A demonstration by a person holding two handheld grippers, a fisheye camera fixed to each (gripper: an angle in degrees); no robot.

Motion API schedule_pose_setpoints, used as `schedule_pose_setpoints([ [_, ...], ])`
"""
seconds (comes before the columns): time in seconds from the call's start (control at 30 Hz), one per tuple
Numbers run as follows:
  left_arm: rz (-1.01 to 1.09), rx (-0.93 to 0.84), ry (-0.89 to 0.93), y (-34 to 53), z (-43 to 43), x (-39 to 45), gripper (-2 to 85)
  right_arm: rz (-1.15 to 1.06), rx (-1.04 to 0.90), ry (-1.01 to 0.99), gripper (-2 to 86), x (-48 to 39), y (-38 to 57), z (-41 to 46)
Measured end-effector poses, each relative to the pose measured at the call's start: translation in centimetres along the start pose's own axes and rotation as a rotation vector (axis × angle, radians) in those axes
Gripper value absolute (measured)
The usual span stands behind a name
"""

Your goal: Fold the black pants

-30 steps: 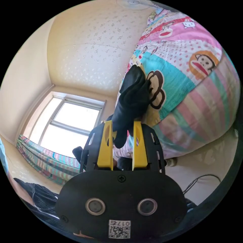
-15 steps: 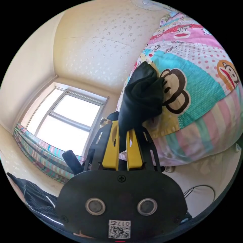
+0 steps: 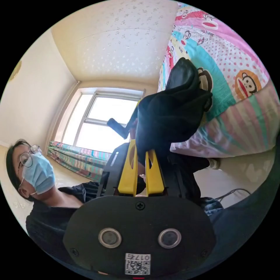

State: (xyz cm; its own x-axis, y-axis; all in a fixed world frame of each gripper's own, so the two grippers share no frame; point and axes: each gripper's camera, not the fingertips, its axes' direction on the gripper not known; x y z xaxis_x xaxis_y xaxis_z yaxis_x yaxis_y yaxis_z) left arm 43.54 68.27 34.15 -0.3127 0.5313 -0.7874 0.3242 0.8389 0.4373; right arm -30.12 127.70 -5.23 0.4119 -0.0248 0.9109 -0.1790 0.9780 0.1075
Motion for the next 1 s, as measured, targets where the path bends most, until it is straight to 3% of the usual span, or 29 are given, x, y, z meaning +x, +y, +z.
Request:
schedule_pose_setpoints([
  [0.13, 0.06, -0.243, 0.108, 1.6, 11.8, 2.6, -0.7, -0.05, -0.031, 0.077, 0.2, -4.1, 0.3, -2.9],
  [0.23, 0.01, -0.157, 0.214, 5.2, 15.0, 5.0, -0.7, -0.002, -0.063, 0.124, 0.6, -4.5, -0.9, -4.1],
  [0.33, -0.056, -0.064, 0.29, 8.3, 15.7, 5.5, -0.7, 0.114, -0.028, 0.005, 1.3, -3.0, -3.3, -4.1],
  [0.47, -0.134, 0.013, 0.399, 10.7, 14.3, 1.5, -0.9, 0.184, -0.01, -0.109, 2.5, -1.8, -9.0, -1.6],
  [0.6, -0.162, 0.115, 0.557, 13.7, 13.1, -3.1, -1.0, 0.23, -0.004, -0.053, 4.5, -1.3, -17.7, 3.4],
  [0.73, -0.339, 0.166, 0.751, 17.2, 13.8, -9.5, -1.0, 0.414, 0.043, -0.017, 6.9, 4.4, -25.0, 8.9],
  [0.9, -0.548, 0.269, 0.773, 21.6, 12.0, -15.4, -1.0, 0.419, -0.009, 0.169, 8.7, 12.3, -32.7, 13.4],
  [1.0, -0.583, 0.302, 0.763, 23.5, 10.5, -18.0, -1.0, 0.432, -0.12, 0.117, 11.9, 14.0, -35.9, 15.1],
])
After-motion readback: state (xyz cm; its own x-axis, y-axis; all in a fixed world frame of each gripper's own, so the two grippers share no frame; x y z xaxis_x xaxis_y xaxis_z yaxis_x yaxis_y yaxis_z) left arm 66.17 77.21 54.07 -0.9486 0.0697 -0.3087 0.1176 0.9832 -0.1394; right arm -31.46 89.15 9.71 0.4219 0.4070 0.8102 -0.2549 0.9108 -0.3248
